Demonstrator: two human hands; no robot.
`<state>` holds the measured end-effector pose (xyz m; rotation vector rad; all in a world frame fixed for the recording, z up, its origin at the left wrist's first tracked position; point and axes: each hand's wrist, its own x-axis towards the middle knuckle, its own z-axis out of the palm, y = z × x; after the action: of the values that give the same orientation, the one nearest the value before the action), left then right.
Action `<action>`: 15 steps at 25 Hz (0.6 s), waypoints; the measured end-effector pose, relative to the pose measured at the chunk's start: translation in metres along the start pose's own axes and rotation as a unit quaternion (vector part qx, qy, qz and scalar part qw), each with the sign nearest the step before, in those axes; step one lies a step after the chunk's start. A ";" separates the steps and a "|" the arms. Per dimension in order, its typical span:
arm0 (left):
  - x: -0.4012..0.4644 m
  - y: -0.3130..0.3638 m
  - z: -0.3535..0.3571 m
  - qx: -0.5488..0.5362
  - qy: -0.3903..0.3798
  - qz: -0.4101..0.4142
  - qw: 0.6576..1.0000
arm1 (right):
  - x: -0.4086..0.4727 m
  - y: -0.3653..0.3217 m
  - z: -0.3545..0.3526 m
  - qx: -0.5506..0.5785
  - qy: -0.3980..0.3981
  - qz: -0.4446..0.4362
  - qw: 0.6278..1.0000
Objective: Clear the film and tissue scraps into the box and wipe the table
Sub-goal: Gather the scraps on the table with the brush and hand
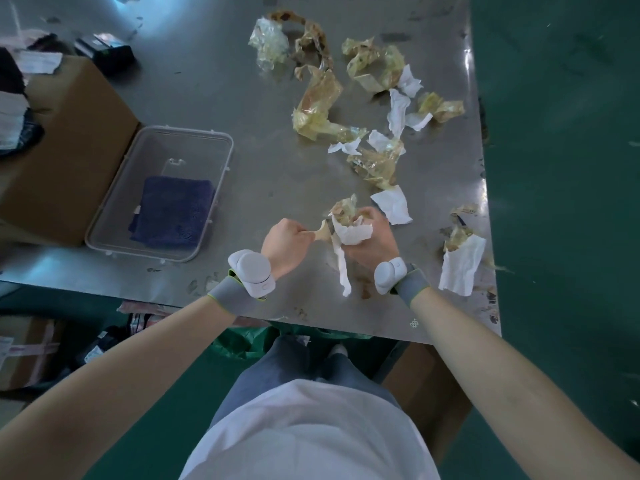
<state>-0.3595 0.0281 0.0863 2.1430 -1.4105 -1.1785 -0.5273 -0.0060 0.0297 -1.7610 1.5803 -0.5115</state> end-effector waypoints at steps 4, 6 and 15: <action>0.001 0.026 0.007 -0.010 -0.017 0.047 0.999 | -0.007 0.009 -0.028 0.048 0.073 0.048 0.995; 0.003 0.039 0.012 -0.003 -0.030 0.062 0.998 | -0.010 0.016 -0.040 0.022 0.096 0.054 0.994; 0.016 0.070 0.033 0.034 -0.059 0.116 0.991 | -0.021 0.042 -0.092 0.007 0.251 0.077 0.965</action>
<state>-0.4249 -0.0124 0.1035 1.9151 -1.7211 -1.2003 -0.6243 -0.0074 0.0648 -1.5524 2.0311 -0.9439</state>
